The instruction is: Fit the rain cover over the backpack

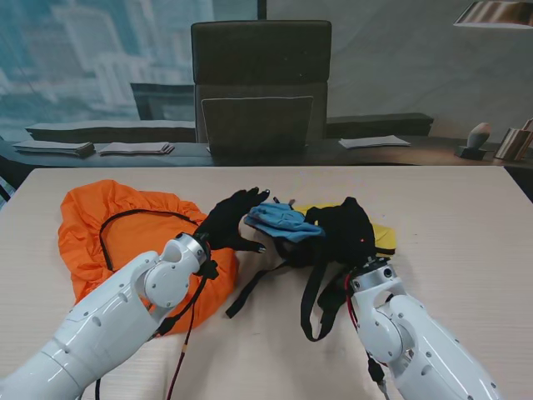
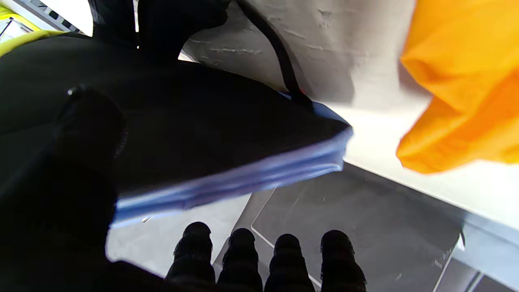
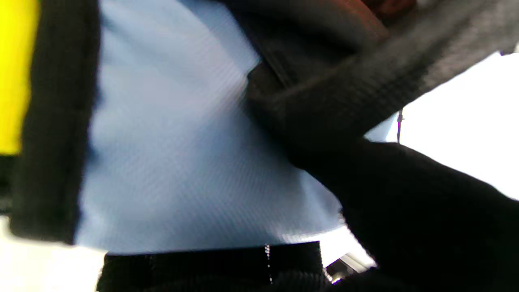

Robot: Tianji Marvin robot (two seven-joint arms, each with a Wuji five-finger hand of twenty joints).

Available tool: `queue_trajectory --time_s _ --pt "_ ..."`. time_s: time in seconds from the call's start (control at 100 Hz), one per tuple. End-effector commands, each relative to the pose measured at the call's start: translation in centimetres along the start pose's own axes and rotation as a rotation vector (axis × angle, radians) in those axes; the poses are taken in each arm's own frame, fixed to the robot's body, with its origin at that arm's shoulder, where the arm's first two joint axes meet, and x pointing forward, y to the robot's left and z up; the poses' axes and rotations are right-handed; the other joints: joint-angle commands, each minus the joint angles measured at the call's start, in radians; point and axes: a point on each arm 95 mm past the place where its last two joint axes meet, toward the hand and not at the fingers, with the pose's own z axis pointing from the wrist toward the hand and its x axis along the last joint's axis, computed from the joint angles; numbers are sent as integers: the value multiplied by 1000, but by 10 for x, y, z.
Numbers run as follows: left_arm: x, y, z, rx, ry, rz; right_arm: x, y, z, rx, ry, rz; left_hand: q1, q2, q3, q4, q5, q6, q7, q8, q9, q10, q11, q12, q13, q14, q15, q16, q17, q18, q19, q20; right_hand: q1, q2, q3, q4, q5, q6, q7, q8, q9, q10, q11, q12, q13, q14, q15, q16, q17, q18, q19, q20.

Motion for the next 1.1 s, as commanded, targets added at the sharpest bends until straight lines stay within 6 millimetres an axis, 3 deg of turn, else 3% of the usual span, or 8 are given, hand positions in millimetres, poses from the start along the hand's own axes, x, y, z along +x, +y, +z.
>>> queue_trajectory --time_s 0.0,0.15,0.31,0.4,0.45,0.49,0.62,1.09 --pt "9 8 5 -44 25 -23 12 6 7 -19 0 16 -17 -39 26 -35 -27 -38 14 32 -36 -15 18 65 -30 -18 4 34 -14 5 -48 17 66 25 81 -18 59 -68 69 34 42 47 8 16 45 -6 26 14 -12 -1 30 26" --pt "16 15 13 -46 41 -130 22 7 8 -15 3 75 51 52 16 -2 -9 -189 589 285 77 -70 319 256 30 -2 150 112 -16 45 -14 40 65 44 68 -13 51 -68 64 40 27 43 7 22 28 -9 25 19 -25 -3 29 29" --pt "26 14 18 11 62 -218 21 4 6 -1 -7 94 281 231 -79 -26 531 -381 991 301 533 -86 532 238 290 11 384 152 -18 87 227 46 39 80 10 -10 -16 -76 32 34 -34 15 -4 7 -29 -38 -8 17 -46 -20 17 28" --pt "27 12 18 36 51 -253 16 7 4 14 -27 132 343 293 -130 -36 495 -330 1022 432 671 -69 492 338 374 5 437 137 -16 73 404 93 -53 91 -89 -34 -184 -46 -47 5 -209 -9 -11 1 -173 -62 -101 11 -150 -41 -34 18" --pt "26 11 18 46 35 -284 11 10 1 34 -24 151 369 312 -140 -39 467 -295 1040 501 675 -49 486 352 379 10 449 136 -7 60 440 107 -164 159 -119 103 -270 7 -244 119 -373 -30 -9 15 -316 -81 -165 33 -252 -66 -76 7" --pt "26 11 18 55 21 -315 6 14 -1 59 -17 156 397 333 -161 -41 443 -258 1047 554 673 -23 498 376 388 27 473 143 16 39 489 129 -234 189 -167 130 -409 18 -301 142 -522 -50 -23 19 -446 -102 -216 29 -346 -89 -122 -12" --pt "24 9 17 78 -33 -425 -14 29 -13 136 -19 181 499 402 -253 -30 369 -122 1086 641 636 33 535 475 355 107 537 177 43 5 565 167 -416 180 -269 115 -847 51 -345 -10 -928 -117 -102 -26 -752 -167 -405 -34 -547 -125 -308 -78" --pt "23 3 16 102 -66 -519 -58 11 -56 280 -147 70 579 437 -345 -9 329 -47 1121 668 607 68 571 537 353 178 612 215 103 12 605 187 -519 23 -153 73 -908 173 -537 -179 -1054 -69 -364 -142 -871 -179 -662 -168 -556 -137 -578 -64"
